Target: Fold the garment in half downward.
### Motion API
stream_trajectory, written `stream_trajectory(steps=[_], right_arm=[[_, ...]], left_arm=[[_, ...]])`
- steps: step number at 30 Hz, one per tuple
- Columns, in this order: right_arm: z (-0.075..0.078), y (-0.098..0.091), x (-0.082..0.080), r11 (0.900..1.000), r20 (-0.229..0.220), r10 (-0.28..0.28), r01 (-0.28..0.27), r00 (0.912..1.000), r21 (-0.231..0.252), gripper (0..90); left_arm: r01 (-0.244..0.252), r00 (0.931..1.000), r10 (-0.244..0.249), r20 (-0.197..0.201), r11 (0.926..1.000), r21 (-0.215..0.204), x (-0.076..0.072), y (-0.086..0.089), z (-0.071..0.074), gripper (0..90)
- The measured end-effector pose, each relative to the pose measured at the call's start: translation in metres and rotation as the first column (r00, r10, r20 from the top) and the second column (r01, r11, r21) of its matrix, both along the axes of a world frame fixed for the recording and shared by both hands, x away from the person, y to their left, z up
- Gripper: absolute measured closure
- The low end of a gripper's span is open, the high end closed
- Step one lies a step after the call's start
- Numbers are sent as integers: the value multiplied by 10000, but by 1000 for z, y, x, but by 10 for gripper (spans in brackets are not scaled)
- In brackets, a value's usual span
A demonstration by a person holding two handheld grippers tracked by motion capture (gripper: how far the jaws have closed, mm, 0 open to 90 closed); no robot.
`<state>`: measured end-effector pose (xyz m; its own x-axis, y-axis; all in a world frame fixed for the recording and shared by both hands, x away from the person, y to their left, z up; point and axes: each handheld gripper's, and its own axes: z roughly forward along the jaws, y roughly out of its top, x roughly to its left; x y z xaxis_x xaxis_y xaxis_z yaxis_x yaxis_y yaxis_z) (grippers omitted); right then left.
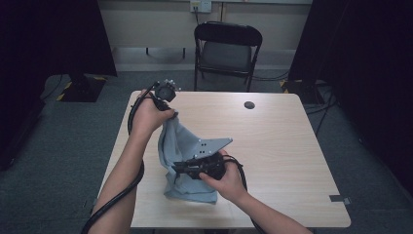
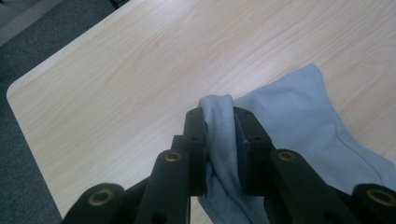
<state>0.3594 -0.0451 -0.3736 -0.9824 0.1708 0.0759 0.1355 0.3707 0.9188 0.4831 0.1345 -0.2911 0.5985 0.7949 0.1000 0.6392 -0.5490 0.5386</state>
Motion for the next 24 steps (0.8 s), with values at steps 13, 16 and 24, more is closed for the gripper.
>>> stream_trajectory(steps=[13, 16, 24], right_arm=[[0, -5, -2, 9999, 25, 6, -5, 10000, -109, 865], [0, -8, -2, 9999, 9, -26, 26, 10000, -99, 865], [-1, -17, -2, 9998, -19, -150, 150, 9999, -136, 865]], left_arm=[[18, 9995, -42, -307, 9970, -768, 2, -11, 1, 773], [70, 9994, -97, -343, 9970, -772, 4, -17, 0, 774], [177, 9988, -209, -443, 9973, -714, 7, -29, -1, 775]])
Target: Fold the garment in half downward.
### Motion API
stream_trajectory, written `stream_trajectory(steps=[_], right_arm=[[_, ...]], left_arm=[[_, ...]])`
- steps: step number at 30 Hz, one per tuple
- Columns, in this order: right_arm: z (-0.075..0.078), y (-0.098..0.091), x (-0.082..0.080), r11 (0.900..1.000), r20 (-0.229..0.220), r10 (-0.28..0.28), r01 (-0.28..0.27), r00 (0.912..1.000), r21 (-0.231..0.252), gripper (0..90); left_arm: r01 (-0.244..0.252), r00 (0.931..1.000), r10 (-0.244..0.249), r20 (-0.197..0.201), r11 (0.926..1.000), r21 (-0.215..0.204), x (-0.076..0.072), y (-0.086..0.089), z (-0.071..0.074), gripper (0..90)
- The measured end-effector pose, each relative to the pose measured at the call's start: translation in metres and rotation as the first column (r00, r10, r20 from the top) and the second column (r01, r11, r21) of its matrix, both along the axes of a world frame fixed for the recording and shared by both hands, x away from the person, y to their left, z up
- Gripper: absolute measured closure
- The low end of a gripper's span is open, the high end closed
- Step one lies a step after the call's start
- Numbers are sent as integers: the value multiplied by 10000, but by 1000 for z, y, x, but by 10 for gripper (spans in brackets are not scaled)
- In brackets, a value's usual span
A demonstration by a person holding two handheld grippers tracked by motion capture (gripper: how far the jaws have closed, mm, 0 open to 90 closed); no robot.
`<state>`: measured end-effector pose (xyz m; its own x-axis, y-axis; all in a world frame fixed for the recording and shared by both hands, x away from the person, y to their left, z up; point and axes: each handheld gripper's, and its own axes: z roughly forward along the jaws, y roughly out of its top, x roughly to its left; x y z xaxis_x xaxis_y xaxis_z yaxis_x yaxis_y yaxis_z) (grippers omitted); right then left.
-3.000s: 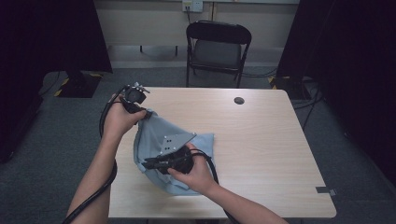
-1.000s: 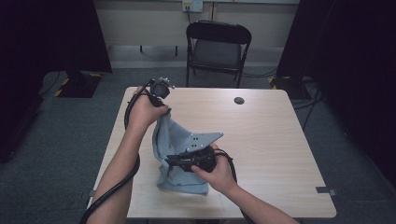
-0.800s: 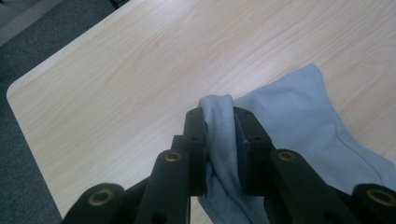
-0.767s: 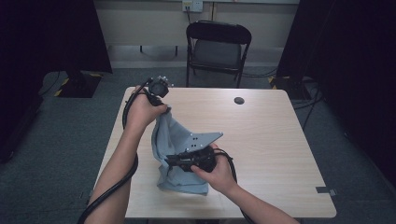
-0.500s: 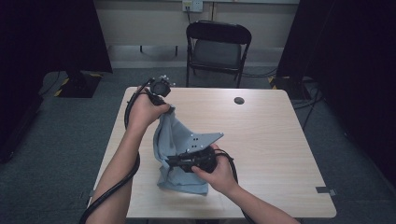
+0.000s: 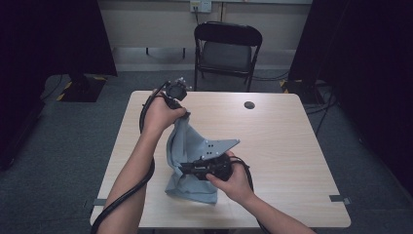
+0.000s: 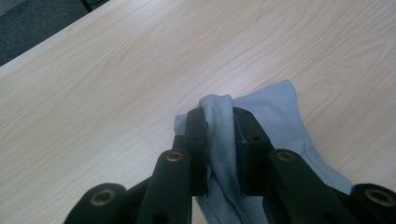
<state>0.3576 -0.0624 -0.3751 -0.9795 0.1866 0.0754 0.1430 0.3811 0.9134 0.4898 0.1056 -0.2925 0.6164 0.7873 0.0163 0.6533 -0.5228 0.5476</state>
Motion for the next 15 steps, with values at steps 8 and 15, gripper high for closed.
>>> stream_trajectory(steps=[8, 15], right_arm=[[-2, -7, 1, 9999, -29, -118, 118, 9999, -9, 865], [0, -3, 2, 10000, 4, -81, 81, 10000, -24, 866]], left_arm=[[-109, 9999, 110, -79, 9999, 110, 3, -2, -2, 780], [-286, 9996, 286, 9, 9995, 130, 2, 6, 2, 780]])
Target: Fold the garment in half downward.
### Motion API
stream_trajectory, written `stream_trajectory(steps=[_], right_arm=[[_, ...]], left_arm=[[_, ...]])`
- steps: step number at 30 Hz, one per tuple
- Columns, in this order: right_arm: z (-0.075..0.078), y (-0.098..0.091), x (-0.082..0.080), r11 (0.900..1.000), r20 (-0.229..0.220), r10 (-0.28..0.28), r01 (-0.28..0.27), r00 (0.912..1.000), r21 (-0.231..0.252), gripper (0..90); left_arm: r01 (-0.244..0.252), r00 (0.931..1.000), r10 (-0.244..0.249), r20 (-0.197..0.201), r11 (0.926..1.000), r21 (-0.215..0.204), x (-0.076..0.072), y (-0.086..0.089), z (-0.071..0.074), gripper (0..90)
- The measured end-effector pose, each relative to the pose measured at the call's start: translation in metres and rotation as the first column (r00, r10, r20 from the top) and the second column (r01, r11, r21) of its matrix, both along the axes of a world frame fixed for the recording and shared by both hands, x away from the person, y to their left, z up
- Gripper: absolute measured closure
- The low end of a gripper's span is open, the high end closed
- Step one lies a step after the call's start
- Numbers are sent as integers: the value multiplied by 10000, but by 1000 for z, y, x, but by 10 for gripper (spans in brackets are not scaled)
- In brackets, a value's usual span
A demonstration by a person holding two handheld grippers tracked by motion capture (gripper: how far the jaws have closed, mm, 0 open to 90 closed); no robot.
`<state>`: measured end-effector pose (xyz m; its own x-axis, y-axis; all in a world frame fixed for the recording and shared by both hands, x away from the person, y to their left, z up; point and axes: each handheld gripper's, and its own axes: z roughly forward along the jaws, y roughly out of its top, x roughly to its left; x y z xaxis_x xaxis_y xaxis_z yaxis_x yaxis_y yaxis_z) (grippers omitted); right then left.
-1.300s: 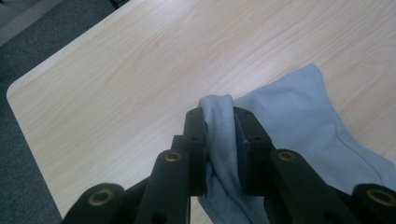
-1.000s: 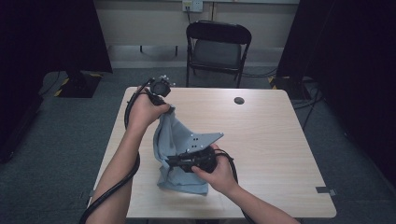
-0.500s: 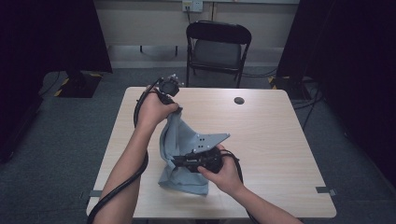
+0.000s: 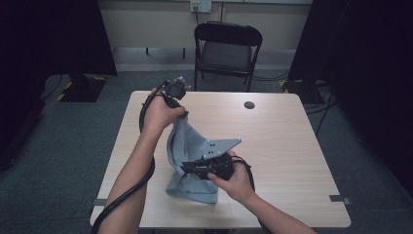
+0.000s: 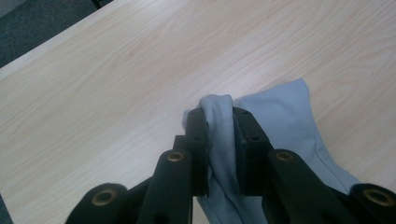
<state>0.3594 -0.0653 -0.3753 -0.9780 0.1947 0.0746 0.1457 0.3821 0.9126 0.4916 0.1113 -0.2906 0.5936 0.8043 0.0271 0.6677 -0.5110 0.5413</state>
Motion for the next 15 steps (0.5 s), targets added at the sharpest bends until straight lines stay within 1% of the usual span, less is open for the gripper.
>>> stream_trajectory(steps=[5, 8, 11, 15], right_arm=[[3, 8, 1, 9999, 33, 97, -96, 9999, -30, 866], [4, 14, 2, 9998, 37, 179, -179, 9998, -14, 866], [5, 20, 3, 9997, 15, 228, -227, 9997, -46, 866], [7, 29, 4, 9994, 32, 334, -334, 9994, -41, 866]], left_arm=[[-207, 9997, 205, 105, 9997, 141, -2, 10, 5, 781], [-395, 9992, 394, 110, 9992, 99, -3, 19, 6, 782], [-615, 9981, 612, 123, 9978, 247, -4, 28, 6, 782], [-813, 9966, 809, 141, 9962, 309, -5, 40, 8, 782]])
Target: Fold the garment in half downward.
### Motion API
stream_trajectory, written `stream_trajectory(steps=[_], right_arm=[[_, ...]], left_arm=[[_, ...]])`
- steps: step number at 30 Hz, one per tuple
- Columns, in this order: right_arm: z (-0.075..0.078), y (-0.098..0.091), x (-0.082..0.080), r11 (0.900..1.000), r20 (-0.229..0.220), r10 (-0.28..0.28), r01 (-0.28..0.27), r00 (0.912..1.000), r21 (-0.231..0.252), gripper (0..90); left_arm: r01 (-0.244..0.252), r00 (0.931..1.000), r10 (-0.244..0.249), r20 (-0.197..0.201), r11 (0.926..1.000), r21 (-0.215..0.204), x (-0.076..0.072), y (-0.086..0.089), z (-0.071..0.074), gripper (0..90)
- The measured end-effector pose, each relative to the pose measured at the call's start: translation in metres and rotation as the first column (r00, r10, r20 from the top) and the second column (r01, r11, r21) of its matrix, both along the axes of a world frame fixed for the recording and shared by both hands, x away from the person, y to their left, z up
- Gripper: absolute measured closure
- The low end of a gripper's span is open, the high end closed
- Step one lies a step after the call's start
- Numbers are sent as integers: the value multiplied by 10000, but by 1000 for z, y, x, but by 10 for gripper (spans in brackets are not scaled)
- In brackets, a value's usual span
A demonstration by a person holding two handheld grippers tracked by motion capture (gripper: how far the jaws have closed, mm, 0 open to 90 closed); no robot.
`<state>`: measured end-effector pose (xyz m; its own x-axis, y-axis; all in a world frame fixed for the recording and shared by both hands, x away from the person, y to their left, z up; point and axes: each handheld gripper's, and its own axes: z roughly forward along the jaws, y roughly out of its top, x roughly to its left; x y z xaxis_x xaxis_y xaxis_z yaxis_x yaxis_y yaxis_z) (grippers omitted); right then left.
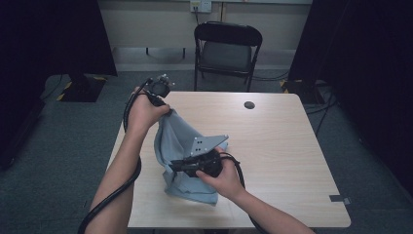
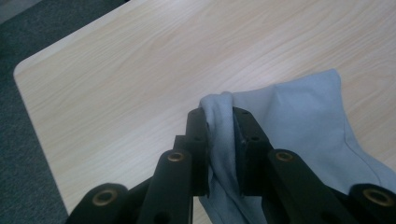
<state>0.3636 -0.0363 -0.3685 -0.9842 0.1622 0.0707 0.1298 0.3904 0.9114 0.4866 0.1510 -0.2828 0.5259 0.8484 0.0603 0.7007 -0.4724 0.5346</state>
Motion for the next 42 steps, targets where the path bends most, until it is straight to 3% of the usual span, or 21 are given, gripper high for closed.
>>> stream_trajectory(steps=[10, 16, 21, 28, 42], right_arm=[[7, 24, -2, 9995, 84, 322, -322, 9994, 54, 866], [10, 27, -5, 9990, 118, 430, -431, 9990, 137, 866], [10, 18, -5, 9993, 124, 310, -312, 9994, 195, 866], [5, -11, 1, 9996, -85, -115, 117, 9999, 253, 866], [-18, -40, 7, 9977, -519, -636, 648, 9966, 211, 866]], left_arm=[[-510, 9987, 509, 60, 9985, 211, -9, 26, 7, 782], [-635, 9980, 634, 44, 9977, 247, -14, 31, 12, 782], [-510, 9987, 511, -46, 9985, 210, -9, 18, 12, 781], [-260, 9996, 262, -107, 9996, 99, 2, -10, 6, 778], [225, 9979, -212, -605, 9995, 208, 22, -46, -22, 775]])
